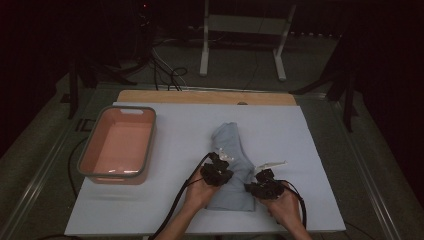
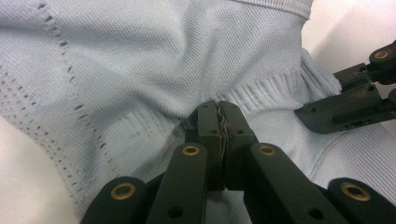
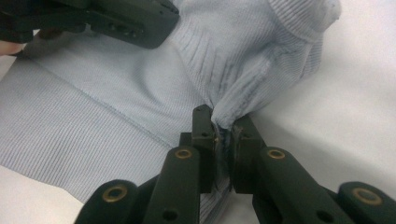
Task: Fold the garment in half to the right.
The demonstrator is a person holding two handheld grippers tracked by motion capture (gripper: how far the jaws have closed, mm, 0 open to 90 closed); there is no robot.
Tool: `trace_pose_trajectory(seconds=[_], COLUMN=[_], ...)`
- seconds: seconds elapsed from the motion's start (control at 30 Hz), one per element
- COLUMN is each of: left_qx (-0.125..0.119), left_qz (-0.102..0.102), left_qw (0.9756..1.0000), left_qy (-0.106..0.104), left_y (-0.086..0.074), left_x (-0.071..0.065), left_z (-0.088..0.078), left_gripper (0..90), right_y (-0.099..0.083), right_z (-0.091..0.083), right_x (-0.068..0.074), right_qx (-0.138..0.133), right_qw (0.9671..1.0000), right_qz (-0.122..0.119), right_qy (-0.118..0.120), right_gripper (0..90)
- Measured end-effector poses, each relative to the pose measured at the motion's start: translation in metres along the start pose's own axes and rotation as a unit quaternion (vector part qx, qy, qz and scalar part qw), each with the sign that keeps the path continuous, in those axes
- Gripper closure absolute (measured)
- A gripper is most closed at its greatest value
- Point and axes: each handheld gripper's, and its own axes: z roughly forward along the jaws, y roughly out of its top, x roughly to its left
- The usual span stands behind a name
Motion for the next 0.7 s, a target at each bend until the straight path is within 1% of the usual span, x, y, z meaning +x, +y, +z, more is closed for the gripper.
trace_pose_trajectory(seconds=[0.07, 0.17, 0.2, 0.23, 0.27, 0.3, 0.33, 0.37, 0.43, 0.47, 0.57, 0.6, 0.7], left_qx=[-0.001, -0.004, -0.007, -0.01, -0.014, -0.016, -0.021, -0.025, -0.026, -0.027, -0.031, -0.034, -0.04], left_qz=[0.001, 0.007, 0.008, 0.01, 0.012, 0.012, 0.011, 0.006, 0.006, 0.005, 0.003, 0.002, 0.008], left_qw=[1.0, 1.0, 0.9999, 0.9999, 0.9998, 0.9998, 0.9997, 0.9996, 0.9996, 0.9996, 0.9995, 0.9994, 0.9991], left_qy=[-0.004, -0.005, -0.004, -0.003, -0.003, -0.003, -0.004, -0.008, -0.009, -0.011, -0.007, -0.005, 0.013], left_y=[0.0, 0.0, 0.0, 0.001, 0.001, 0.001, 0.001, 0.002, 0.003, 0.004, 0.006, 0.006, 0.007], left_x=[-0.001, -0.002, -0.002, -0.003, -0.003, -0.003, -0.002, -0.001, 0.0, 0.001, 0.002, 0.003, 0.003], left_z=[-0.002, -0.004, -0.005, -0.006, -0.007, -0.009, -0.01, -0.01, -0.012, -0.013, -0.016, -0.017, -0.02], left_gripper=[86.9, 80.3, 77.5, 74.1, 70.6, 67.0, 63.1, 58.8, 53.1, 50.3, 44.1, 41.8, 34.8], right_y=[0.0, 0.0, -0.001, -0.001, 0.0, -0.001, -0.001, -0.001, -0.001, -0.001, -0.001, -0.001, -0.002], right_z=[-0.001, -0.002, -0.002, -0.002, -0.003, -0.003, -0.003, -0.003, -0.003, -0.003, -0.003, -0.003, -0.004], right_x=[0.0, 0.0, -0.001, -0.001, 0.0, 0.0, -0.001, -0.001, -0.001, -0.001, -0.001, -0.001, -0.002], right_qx=[0.002, 0.005, 0.005, 0.005, 0.006, 0.007, 0.006, 0.005, 0.007, 0.005, 0.005, 0.005, 0.007], right_qw=[1.0, 1.0, 0.9999, 0.9999, 1.0, 1.0, 0.9999, 0.9999, 0.9999, 0.9999, 0.9999, 0.9999, 0.9999], right_qz=[-0.008, -0.004, -0.01, -0.01, -0.005, -0.005, -0.012, -0.012, -0.009, -0.014, -0.011, -0.015, -0.015], right_qy=[0.0, 0.004, 0.002, 0.002, 0.004, 0.003, 0.001, 0.001, 0.004, 0.002, 0.002, 0.001, 0.001], right_gripper=[83.5, 83.5, 83.5, 83.5, 83.5, 83.5, 83.5, 83.5, 83.5, 83.6, 83.5, 83.6, 83.6])
